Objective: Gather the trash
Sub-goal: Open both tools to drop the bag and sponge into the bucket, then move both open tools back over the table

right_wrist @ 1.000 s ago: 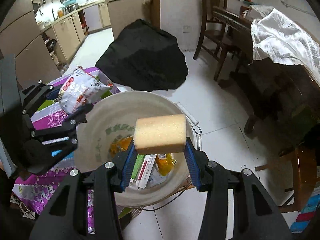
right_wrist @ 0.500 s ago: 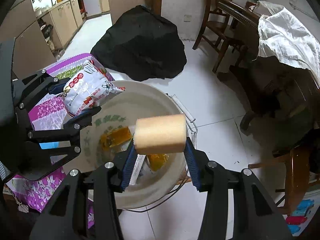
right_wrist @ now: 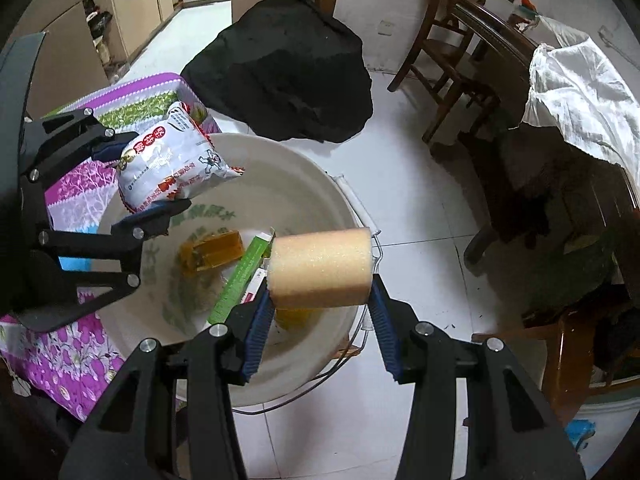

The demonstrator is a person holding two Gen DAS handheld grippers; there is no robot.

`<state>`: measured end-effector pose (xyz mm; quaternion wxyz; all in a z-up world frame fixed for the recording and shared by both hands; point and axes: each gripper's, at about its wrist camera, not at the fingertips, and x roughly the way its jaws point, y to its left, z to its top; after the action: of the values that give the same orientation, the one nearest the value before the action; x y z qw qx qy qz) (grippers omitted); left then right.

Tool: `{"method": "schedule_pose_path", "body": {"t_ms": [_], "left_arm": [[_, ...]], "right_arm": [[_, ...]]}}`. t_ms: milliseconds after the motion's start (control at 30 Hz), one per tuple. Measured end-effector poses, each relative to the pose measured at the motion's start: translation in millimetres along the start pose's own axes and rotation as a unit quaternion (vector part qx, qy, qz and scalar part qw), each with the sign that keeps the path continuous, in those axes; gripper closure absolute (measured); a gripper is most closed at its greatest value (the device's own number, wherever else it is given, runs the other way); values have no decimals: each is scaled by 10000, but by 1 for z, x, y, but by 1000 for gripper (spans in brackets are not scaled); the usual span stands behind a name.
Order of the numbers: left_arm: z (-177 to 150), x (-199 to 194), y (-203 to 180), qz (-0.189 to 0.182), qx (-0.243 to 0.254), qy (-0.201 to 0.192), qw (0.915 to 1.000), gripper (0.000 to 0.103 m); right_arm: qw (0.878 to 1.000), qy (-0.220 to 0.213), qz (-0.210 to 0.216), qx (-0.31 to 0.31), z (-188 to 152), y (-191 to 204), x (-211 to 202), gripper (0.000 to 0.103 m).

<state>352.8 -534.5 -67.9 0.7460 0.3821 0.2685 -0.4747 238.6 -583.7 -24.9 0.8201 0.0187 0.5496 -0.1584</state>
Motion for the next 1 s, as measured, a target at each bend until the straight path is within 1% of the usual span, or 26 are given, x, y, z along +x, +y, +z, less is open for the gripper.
{"method": "schedule_pose_path", "body": {"t_ms": [367,400,467,533,700,1000], "left_arm": [[-4,8,4,-12,-22,69,10000,52],[-5,9,5,4,-34,82,10000,51],[-3,9,4,64,-24,61,10000,47],[-4,10,6,97,-23,61,9999,46],[-6,8,8,125,-117,27,9999,46],[-6,3,0,195,-31,-66,9998,46]], "right_arm": [[9998,-28,-11,-205,11,6,5,56],[9997,-55,-15,-246,11,8,5,47],[9995,-114,-128,-283,12,7,5,33],[9990,-206,-192,-342,11,7,4,33],[9993,-173,-179,-271,8,4,6,33],[9994,-212,-181,-191,3,4,5,33]]}}
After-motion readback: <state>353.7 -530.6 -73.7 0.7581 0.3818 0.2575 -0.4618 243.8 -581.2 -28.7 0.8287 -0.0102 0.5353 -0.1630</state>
